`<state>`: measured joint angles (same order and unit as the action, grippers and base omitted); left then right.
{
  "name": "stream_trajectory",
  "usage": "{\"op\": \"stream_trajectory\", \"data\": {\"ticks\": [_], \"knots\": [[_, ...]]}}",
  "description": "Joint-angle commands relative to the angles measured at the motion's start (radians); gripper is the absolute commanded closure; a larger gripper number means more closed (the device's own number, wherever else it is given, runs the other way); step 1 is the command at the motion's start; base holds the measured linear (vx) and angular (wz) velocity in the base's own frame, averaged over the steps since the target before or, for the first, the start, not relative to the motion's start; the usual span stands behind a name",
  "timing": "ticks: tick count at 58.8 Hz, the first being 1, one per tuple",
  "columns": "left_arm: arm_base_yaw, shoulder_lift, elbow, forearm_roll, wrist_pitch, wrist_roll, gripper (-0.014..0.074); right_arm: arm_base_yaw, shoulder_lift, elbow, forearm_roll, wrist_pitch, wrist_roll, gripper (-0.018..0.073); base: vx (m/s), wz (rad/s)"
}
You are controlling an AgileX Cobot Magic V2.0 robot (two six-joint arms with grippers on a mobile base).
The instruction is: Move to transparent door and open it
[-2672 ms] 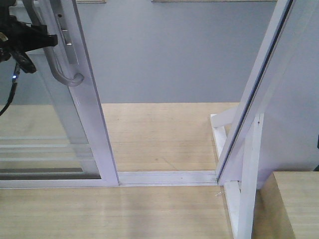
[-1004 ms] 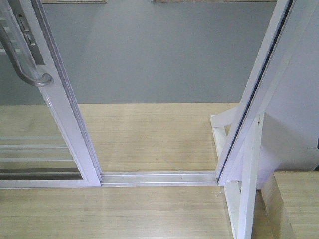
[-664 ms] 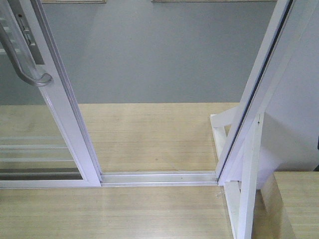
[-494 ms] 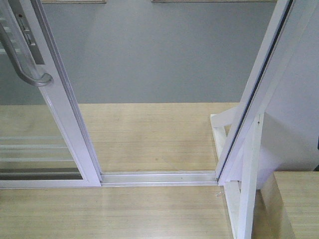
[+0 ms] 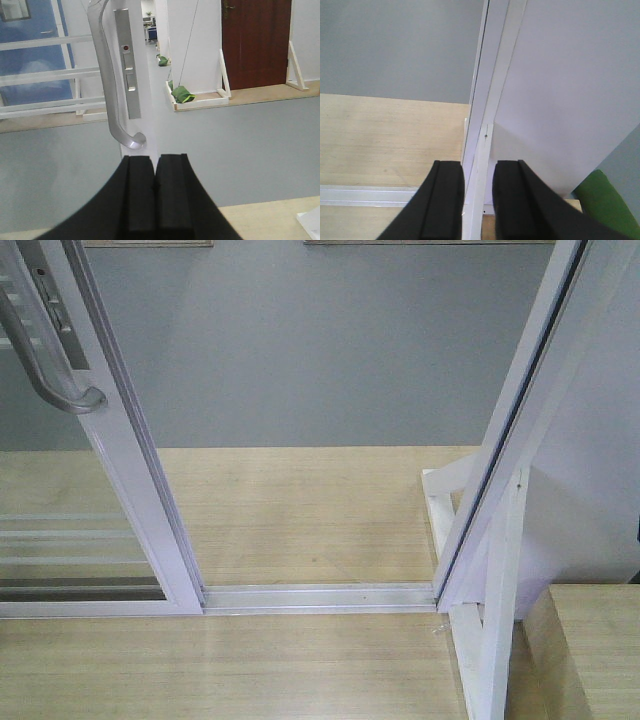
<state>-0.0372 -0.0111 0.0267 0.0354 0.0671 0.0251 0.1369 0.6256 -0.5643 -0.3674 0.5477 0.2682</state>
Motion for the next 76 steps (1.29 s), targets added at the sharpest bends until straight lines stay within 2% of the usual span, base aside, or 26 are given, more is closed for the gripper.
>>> {"op": "stream_trajectory", "data": {"ticks": [1, 12, 17, 22, 29, 31, 38, 56, 76], "knots": [[-0.005, -0.003, 0.031, -0.001, -0.074, -0.009, 0.0603, -0.044, -0.045, -0.007, 0.061, -0.125, -0.091, 0.0357, 0.00, 0.00], [-0.005, -0.003, 0.031, -0.001, -0.074, -0.009, 0.0603, -0.187, -0.238, 0.228, 0.389, -0.480, -0.443, 0.0573, 0.00, 0.00], [-0.005, -0.003, 0.031, -0.001, -0.074, -0.009, 0.0602, -0.197, -0.357, 0.366, 0.440, -0.641, -0.514, 0.0571, 0.00, 0.00], [-0.005, -0.003, 0.031, -0.001, -0.074, -0.009, 0.0602, -0.194, -0.466, 0.471, 0.441, -0.702, -0.511, 0.0569, 0.00, 0.00], [-0.005, -0.003, 0.031, -0.001, -0.074, -0.009, 0.0602, -0.194, -0.630, 0.601, 0.441, -0.696, -0.461, 0.0567, 0.00, 0.00], [-0.005, -0.003, 0.031, -0.001, -0.074, -0.009, 0.0602, -0.195, -0.663, 0.611, 0.440, -0.652, -0.445, 0.0567, 0.00, 0.00], [-0.005, -0.003, 0.031, -0.001, -0.074, -0.009, 0.0602, -0.191, -0.654, 0.609, 0.407, -0.538, -0.428, 0.0567, 0.00, 0.00], [-0.005, -0.003, 0.031, -0.001, -0.073, -0.009, 0.0602, -0.192, -0.651, 0.608, 0.407, -0.479, -0.425, 0.0567, 0.00, 0.00], [-0.005, -0.003, 0.031, -0.001, -0.073, -0.009, 0.0602, -0.192, -0.651, 0.608, 0.408, -0.477, -0.425, 0.0567, 0.00, 0.00]]}}
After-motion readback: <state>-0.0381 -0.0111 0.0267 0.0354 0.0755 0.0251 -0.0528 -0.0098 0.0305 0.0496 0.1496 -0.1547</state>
